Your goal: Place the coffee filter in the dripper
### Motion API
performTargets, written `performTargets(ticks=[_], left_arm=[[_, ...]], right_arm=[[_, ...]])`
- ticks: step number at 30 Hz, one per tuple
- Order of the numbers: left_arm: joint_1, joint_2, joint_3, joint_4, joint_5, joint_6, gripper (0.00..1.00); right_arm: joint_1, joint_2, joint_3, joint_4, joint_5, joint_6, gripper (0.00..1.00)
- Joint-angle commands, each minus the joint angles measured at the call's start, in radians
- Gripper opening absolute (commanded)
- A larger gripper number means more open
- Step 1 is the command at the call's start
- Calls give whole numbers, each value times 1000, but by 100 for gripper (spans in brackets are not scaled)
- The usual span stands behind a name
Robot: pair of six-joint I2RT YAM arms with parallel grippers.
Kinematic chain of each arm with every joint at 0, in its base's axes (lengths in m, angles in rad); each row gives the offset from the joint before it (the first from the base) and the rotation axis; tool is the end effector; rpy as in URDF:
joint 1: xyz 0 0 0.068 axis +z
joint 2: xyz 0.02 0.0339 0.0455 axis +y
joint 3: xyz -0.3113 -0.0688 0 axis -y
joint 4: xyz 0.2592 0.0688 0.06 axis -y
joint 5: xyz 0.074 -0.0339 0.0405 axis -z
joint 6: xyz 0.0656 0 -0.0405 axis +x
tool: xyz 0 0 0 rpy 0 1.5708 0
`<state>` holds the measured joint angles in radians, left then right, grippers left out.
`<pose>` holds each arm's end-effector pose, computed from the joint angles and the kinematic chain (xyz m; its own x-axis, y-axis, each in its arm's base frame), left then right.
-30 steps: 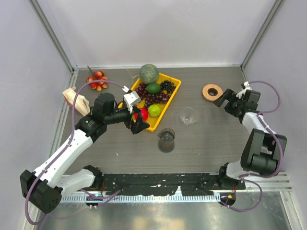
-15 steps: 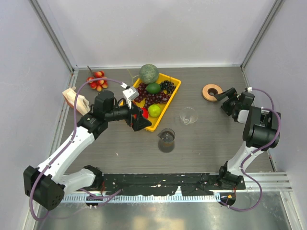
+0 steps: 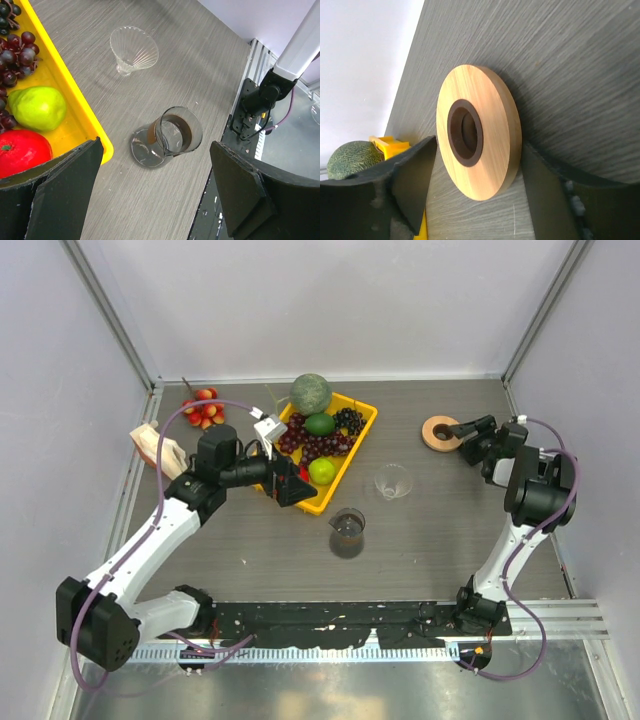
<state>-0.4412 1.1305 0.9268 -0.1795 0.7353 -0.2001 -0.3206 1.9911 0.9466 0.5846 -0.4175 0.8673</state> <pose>0.2227 -0.1538 0.3556 -0.5061 0.0760 -0.8591 0.7945 0.4286 -0.4302 0.4346 -0.1163 0.1443 -0.3158 0.8394 -0.4424 0.2845 0.5286 0.7998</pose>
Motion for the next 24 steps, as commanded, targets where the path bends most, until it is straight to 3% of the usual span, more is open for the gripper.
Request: performTargets(ticks=[1,5,8,9,12,14,24], left_arm=[[10,-5,-3,67,33,-19,99],[10,-8,-43,98,32,-25,99],[12,-23,-54,98,29,-30,99],[13,-28,-57,94,29,-35,99],[15,-52,-57,83,30,-36,99],[18,-70,-57,72,27,-38,99],[44,-181,32,-109,56,-10,99]], right_arm=[[12,43,50,14,10,27,63],[12,32,32,64,-4,33,41],[9,-8,0,109,-30,35,30],[6,-49,-29,135,-44,42,22],[-3,-139,-64,153,-87,48,10],[-11,-207,-89,159,-130,45,6],[-28,-678,-155,110,-552,82,5]])
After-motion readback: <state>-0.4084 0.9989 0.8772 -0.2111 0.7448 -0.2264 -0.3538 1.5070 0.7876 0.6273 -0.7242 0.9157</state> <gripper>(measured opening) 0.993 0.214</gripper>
